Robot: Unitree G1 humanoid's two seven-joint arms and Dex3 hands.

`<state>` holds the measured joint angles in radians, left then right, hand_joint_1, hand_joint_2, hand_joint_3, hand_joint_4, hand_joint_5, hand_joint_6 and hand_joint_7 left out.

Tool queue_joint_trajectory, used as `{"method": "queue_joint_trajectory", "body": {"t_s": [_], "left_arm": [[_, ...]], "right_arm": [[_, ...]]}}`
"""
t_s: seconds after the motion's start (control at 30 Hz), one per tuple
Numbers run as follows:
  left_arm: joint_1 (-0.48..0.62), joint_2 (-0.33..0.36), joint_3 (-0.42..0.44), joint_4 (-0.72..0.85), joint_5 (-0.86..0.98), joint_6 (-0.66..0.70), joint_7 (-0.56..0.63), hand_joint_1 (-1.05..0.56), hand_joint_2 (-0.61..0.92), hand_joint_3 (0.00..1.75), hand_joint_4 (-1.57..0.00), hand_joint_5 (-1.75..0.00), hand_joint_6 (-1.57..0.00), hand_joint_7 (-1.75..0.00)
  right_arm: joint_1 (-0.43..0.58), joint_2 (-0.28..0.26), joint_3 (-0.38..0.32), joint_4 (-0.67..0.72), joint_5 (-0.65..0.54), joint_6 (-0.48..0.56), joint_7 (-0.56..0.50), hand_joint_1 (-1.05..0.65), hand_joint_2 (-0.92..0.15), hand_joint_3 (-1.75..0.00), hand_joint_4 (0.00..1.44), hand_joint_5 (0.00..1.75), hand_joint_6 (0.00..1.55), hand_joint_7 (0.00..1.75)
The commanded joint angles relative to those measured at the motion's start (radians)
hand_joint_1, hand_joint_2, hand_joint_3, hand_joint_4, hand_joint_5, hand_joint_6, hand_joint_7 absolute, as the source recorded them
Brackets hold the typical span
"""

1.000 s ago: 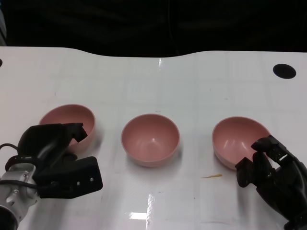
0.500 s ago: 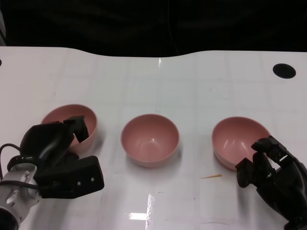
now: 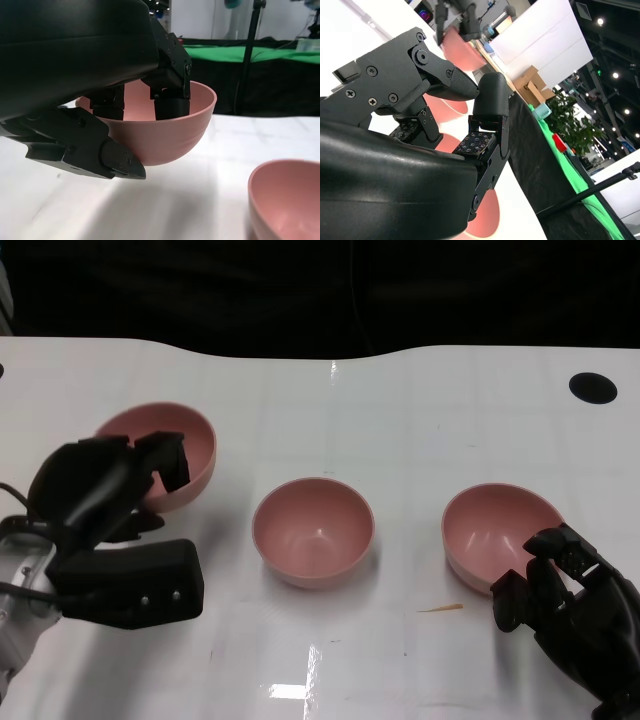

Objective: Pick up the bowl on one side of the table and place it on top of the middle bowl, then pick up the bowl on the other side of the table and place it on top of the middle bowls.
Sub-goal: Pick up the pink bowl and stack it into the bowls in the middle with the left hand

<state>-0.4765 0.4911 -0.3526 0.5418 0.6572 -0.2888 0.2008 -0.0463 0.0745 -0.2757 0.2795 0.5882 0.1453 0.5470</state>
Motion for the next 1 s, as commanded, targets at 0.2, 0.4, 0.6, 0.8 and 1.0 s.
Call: {"method": "queue_joint_trajectory", "body": {"t_s": [0.2,0.4,0.6,0.8,1.0], "left_arm": [[0.035,0.039,0.041,-0.318,0.035,0.109,-0.159,0.05,0.89,0.11,-0.66,-1.75,-0.54,-1.75],[-0.017,-0.019,0.009,-0.319,0.076,0.095,-0.154,0.07,0.87,0.08,-0.68,-1.75,-0.55,-1.73],[-0.077,-0.084,-0.025,-0.26,0.076,0.056,-0.158,0.04,0.89,0.08,-0.7,-1.75,-0.56,-1.73],[-0.103,-0.138,-0.053,-0.225,0.089,0.067,-0.167,0.01,0.89,0.06,-0.67,-1.75,-0.56,-1.7],[-0.123,-0.167,-0.081,-0.189,0.101,0.065,-0.176,-0.02,0.92,0.08,-0.67,-1.75,-0.61,-1.6]], "right_arm": [[0.006,-0.01,-0.004,-0.014,0.007,0.003,-0.011,-0.01,-0.55,-1.18,0.89,1.72,0.87,1.35],[0.006,-0.005,-0.001,-0.015,0.005,-0.001,-0.017,-0.02,-0.58,-1.12,0.91,1.69,0.88,1.33],[0.004,0.002,0.002,-0.014,0.008,-0.006,-0.021,-0.04,-0.6,-1.09,0.89,1.71,0.85,1.37],[0.004,0.001,0.005,-0.014,0.002,-0.007,-0.024,-0.03,-0.55,-1.17,0.91,1.68,0.87,1.36],[0.007,0.006,0.008,-0.025,0.002,-0.001,-0.037,-0.03,-0.52,-1.18,0.93,1.66,0.9,1.32]]}}
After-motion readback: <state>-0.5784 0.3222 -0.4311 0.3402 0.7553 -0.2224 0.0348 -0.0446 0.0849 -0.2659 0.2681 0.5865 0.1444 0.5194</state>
